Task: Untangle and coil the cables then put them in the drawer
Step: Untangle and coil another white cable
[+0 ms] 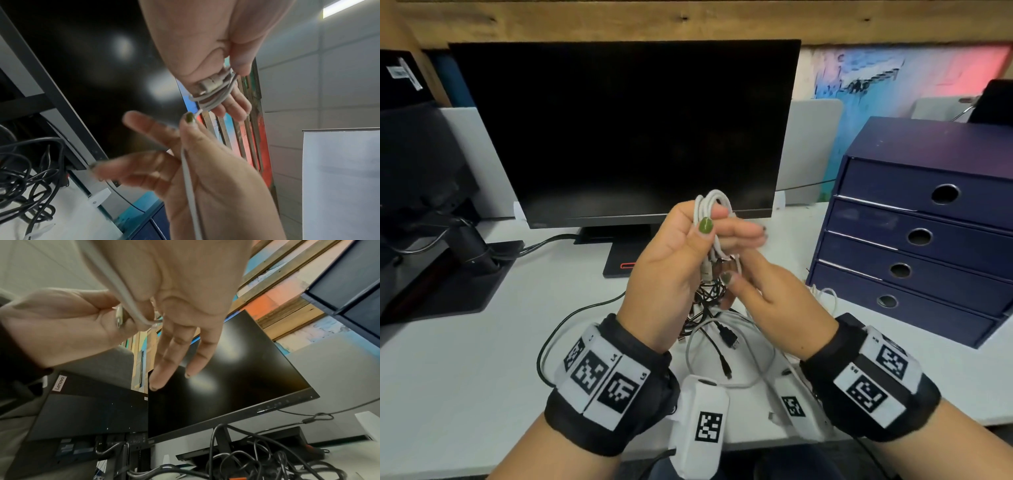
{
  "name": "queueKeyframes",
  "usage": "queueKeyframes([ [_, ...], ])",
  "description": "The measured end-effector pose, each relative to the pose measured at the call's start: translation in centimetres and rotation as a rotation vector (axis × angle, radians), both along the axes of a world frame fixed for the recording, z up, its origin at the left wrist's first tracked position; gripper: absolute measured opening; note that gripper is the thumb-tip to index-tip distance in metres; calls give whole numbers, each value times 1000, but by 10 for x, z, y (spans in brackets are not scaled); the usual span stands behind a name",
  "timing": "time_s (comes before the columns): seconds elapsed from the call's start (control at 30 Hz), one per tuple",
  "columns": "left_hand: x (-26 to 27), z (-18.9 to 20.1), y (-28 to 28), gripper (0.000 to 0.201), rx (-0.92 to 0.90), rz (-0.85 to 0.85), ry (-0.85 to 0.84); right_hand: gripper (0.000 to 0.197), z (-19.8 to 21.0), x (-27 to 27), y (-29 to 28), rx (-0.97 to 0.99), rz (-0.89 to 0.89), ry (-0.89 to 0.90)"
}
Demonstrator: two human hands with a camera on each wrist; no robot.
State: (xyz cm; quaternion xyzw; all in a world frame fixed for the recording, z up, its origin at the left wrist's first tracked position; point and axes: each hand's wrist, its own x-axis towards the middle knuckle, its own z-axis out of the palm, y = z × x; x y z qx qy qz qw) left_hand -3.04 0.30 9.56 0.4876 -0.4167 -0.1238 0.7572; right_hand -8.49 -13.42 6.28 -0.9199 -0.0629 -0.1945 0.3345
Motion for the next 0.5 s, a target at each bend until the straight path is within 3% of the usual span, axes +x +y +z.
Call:
queueKeyframes([
  [0.1,2,0,-2,24,16,86,-83,53,-4,-3,5,-29,33,72],
  [0.23,7,-5,-4,19,256,336,-404,17,2,-8,12,-101,30,59],
  [0.3,10,-7,-2,20,378,406,-527,13,9,-12,13,-69,12,27],
  [0.5,17,-9,4,21,555,494,-801,12,23,-15,6,389,33,140],
])
